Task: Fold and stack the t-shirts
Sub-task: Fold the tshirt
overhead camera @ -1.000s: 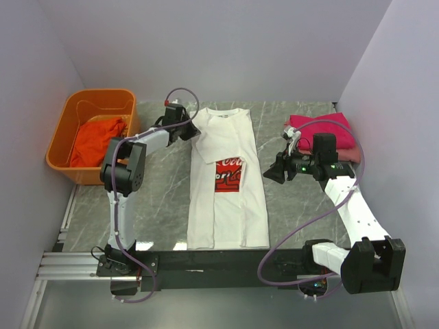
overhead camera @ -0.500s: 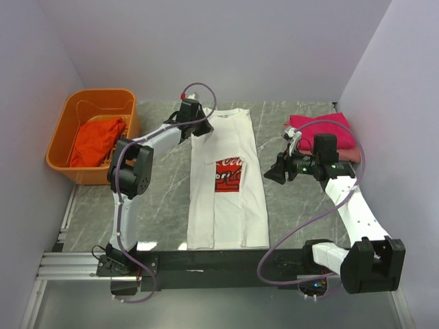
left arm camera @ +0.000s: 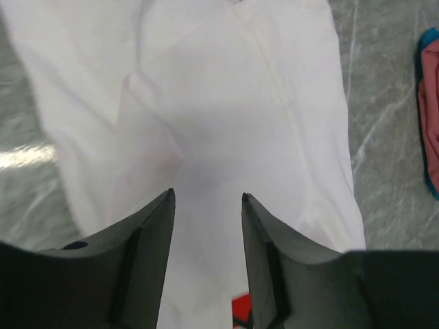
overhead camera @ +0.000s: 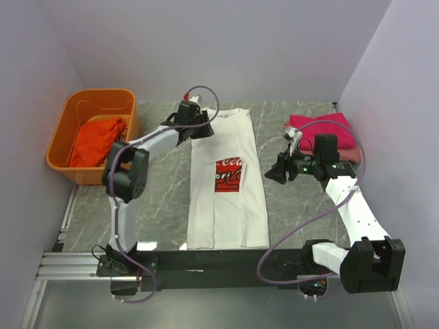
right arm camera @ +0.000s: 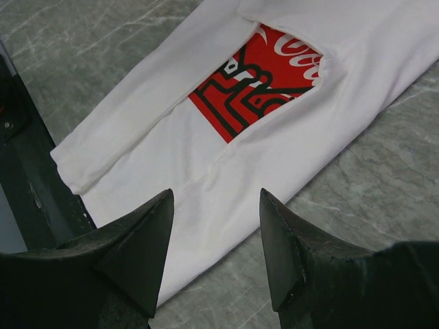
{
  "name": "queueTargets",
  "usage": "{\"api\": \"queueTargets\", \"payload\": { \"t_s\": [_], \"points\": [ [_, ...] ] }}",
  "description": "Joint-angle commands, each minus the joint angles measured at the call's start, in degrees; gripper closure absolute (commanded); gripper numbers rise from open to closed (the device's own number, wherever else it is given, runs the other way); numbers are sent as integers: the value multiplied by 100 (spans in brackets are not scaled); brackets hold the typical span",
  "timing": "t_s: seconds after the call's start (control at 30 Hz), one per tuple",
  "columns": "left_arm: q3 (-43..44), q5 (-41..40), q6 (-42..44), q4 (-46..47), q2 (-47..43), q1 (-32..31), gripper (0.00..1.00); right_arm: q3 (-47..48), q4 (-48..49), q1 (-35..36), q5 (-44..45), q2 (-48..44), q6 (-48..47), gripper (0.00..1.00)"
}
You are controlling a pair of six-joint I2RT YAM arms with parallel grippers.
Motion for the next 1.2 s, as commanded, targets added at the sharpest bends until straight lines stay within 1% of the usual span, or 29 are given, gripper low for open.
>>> {"api": "queueTargets", "payload": {
  "t_s": [0.0,0.03,0.07,0.1,0.13,0.17,0.2,0.23,0.33,0.43,0.57,0.77,0.87,1.03,1.17],
  "points": [
    [-545,-702,819,574,-1643,32,50,115,-5,-46,22,-48,-169,40],
    [-826,-1259,810,1019,-2046,76,42,115,4,-46,-4,-40,-169,40],
    [-1203,-1248,741,1119,-2137,155,44,115,4,-46,-13,-40,-160,40],
    [-1242,-1091,610,1077,-2156,425,47,106,-5,-46,-65,-5,-160,40],
    [-1173,-767,330,911,-2077,567,65,141,-22,-46,-83,13,-160,40],
    [-937,-503,231,509,-1772,769,79,141,-23,-46,-84,48,-160,40],
    [-804,-335,169,331,-1586,831,91,150,-31,-46,-84,48,-160,40],
    [-690,-90,73,207,-1228,858,100,142,-40,-55,-75,48,-152,40],
    [-346,228,55,13,-620,823,100,98,-23,-47,-40,13,-152,40],
    [-65,299,46,-75,-206,762,100,89,-14,-55,-48,4,-143,40],
    [120,501,133,-40,102,648,100,106,-49,-55,-57,57,-169,40],
    [173,440,283,-40,349,331,100,142,-84,-64,-75,127,-213,40],
    [129,169,248,-57,340,270,100,133,-84,-73,-66,118,-204,40],
    [85,-700,151,-295,165,270,100,141,-102,-73,-101,110,-204,40],
    [-55,-940,160,-199,-99,270,100,150,-119,-64,-128,119,-230,40]
  ]
}}
